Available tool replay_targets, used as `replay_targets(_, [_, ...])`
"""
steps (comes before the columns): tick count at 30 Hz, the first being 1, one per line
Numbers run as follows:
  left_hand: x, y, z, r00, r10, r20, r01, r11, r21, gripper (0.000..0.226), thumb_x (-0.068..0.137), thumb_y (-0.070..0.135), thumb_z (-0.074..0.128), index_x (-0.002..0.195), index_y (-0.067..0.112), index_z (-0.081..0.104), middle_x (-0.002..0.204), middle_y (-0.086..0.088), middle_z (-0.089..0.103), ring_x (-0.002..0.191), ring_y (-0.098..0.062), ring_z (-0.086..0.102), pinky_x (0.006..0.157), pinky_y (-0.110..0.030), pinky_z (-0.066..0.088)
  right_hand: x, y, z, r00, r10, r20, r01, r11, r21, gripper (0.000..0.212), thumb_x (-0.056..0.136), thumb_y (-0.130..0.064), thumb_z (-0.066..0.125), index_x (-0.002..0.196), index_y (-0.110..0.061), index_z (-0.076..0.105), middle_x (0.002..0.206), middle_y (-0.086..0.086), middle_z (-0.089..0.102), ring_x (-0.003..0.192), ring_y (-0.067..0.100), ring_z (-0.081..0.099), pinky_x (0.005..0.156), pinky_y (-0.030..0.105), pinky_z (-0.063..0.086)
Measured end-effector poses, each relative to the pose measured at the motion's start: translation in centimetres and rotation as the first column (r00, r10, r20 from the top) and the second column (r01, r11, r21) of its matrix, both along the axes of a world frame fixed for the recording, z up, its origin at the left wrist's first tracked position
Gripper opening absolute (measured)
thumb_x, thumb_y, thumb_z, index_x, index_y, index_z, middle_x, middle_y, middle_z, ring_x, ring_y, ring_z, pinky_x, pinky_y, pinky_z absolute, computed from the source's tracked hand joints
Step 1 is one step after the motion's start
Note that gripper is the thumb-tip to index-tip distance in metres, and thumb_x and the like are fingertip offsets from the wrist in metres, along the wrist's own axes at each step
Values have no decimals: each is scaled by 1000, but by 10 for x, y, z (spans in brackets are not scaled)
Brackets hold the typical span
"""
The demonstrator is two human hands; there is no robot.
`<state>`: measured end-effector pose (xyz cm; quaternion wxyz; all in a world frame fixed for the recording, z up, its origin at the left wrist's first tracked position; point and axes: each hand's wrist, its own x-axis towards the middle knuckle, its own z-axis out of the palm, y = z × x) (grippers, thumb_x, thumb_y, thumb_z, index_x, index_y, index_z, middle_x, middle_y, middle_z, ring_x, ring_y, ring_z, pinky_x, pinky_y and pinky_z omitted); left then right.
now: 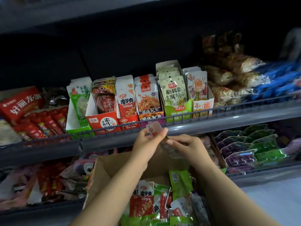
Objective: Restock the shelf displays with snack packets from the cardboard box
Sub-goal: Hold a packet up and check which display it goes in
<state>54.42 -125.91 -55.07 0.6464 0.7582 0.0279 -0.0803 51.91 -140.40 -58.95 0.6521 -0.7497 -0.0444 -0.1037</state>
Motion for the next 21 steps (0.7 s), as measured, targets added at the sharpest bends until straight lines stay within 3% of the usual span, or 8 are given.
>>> replay_targets(3, [4,-4,0,1000,23,0,-23,999,-39,55,71,48,75,116,24,53,107,8,64,100,-11,61,97,-41,48,-2,-3,3,998,46,-32,-44,997,62,19,79,-21,72,88,-38,73,90,6,68,78,6,66,72,18,54])
replay_targets(6, [4,-4,6,1000,8,14,-6,994,-106,59,65,47,78,116,25,58,113,3,66,107,-17,62,99,-42,47,0,-8,5,994,79,-72,-73,994,85,20,80,-29,70,95,-42,72,93,-7,66,90,7,66,88,29,53])
replay_targets(8, [7,-3,10,999,-38,8,39,970,-240,66,64,39,76,122,16,57,113,-3,66,107,-21,63,93,-40,51,0,-11,9,985,108,-137,-97,992,86,28,85,-34,64,112,-39,65,107,-16,62,96,-3,60,90,21,48])
replay_targets(10, [12,-3,16,996,-89,20,90,927,-363,55,67,28,71,118,14,59,105,-5,66,103,-21,63,84,-35,54,1,-14,10,961,160,-225,-134,983,126,43,86,-45,58,128,-36,53,120,-17,56,105,-4,53,90,18,41])
replay_targets(12, [16,-4,24,991,-131,24,128,892,-434,41,70,23,67,110,16,62,100,-4,67,98,-20,63,80,-32,53,2,-16,9,940,204,-274,-154,969,193,53,82,-53,57,131,-33,52,122,-13,57,108,1,55,92,23,42])
replay_targets(14, [22,-5,30,986,-166,31,162,876,-454,39,73,22,65,112,16,61,103,-7,66,100,-22,62,80,-33,53,3,-17,10,931,243,-273,-155,939,308,48,80,-44,63,124,-25,59,114,-5,65,98,5,62,84,22,47])
replay_targets(18, [31,-11,40,979,-199,39,197,888,-415,29,88,16,55,117,16,59,106,-8,68,101,-23,64,78,-32,54,10,-23,10,955,218,-200,-68,820,569,37,81,-9,67,117,-8,60,98,5,71,83,15,67,73,25,53])
replay_targets(21, [38,-17,45,979,-199,55,206,933,-295,21,94,12,52,113,16,61,100,-5,73,92,-19,69,73,-31,57,12,-31,11,980,39,-193,68,855,514,39,81,-6,69,118,-13,58,101,6,71,86,19,69,71,28,56])
